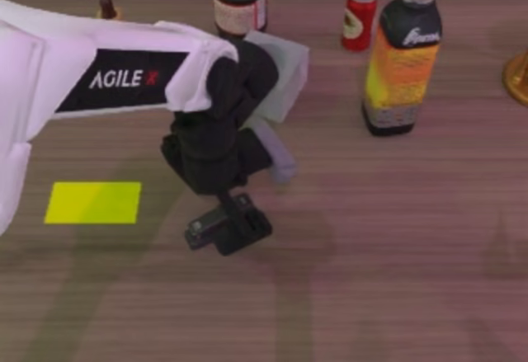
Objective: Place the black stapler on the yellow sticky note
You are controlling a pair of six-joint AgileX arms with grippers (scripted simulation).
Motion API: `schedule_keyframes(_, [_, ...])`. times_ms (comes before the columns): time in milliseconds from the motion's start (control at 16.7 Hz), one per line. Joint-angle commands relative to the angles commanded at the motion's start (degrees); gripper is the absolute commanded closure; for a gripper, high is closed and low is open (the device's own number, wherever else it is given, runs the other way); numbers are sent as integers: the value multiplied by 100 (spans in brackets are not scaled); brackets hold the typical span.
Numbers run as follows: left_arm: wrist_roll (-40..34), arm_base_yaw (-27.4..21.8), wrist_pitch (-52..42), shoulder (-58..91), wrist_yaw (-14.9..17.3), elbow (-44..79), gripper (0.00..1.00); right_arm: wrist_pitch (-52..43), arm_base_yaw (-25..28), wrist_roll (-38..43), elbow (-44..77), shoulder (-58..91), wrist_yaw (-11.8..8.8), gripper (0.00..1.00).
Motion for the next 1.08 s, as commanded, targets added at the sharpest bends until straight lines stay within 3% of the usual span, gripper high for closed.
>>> schedule_keyframes(120, [0, 0, 0, 0, 0, 0, 0, 0, 0, 0, 0, 0, 0, 0])
schedule_keyframes(900, [0, 0, 0, 0, 0, 0, 98, 0, 0, 0, 0, 0, 0, 0])
schedule_keyframes(1080, [0, 0, 0, 0, 0, 0, 100, 0, 0, 0, 0, 0, 0, 0])
